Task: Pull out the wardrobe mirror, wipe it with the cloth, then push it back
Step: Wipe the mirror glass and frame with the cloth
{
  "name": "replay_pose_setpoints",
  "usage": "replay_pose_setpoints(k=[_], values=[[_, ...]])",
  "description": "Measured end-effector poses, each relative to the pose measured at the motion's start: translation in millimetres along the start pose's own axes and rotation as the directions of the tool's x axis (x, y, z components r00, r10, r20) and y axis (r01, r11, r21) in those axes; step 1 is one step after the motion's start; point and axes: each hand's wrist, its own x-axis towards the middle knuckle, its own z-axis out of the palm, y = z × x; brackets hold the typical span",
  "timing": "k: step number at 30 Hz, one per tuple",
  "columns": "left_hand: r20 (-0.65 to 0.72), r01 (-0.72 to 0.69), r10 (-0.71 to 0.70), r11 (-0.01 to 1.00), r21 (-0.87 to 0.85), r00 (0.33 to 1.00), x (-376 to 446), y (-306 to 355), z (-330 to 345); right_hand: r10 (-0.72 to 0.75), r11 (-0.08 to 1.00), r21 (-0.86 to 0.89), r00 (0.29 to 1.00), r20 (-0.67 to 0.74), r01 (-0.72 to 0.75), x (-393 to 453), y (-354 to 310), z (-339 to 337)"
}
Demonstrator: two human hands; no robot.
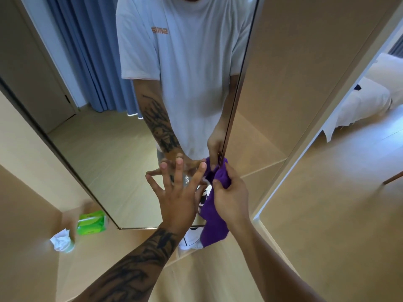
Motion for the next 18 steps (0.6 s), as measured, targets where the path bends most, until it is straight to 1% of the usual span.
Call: replay_pose_setpoints(k=[2,6,7,9,11,13,16,18], values=[[0.012,0.025,-0.025,1.0,0.003,1.0,0,5,-2,-0.025,0.999,-0.022,1.0,0.018,0.025,8,-7,-8],[0.038,0.055,-0.053,0.997,-0.055,0.998,-2,13,-4,-0.123,0.99,0.06,0.99,-0.073,0.127,13,-28,-19],[0.069,0.063,-0.059,0.996,-0.07,0.996,-2,13,-4,-0.118,0.987,0.094,0.989,-0.085,0.126,10,-29,-18],[0.09,0.07,-0.063,0.995,-0.074,0.994,-3,11,-5,-0.074,0.986,0.145,0.995,-0.061,0.082,2,-24,-15],[0.073,0.04,-0.035,0.997,-0.062,0.997,-3,12,-5,-0.036,0.992,0.123,0.999,0.005,0.035,-4,-20,-14],[0.059,0.031,-0.026,0.996,-0.083,0.998,-2,14,-7,-0.035,0.997,0.071,0.999,0.032,0.033,-1,-22,-17],[0.041,0.052,-0.048,0.995,-0.091,0.998,0,13,-2,-0.124,0.991,0.05,0.992,-0.013,0.125,12,-33,-23],[0.017,0.049,-0.048,0.997,-0.052,0.999,-1,12,2,-0.166,0.983,0.076,0.985,-0.036,0.169,18,-39,-26]])
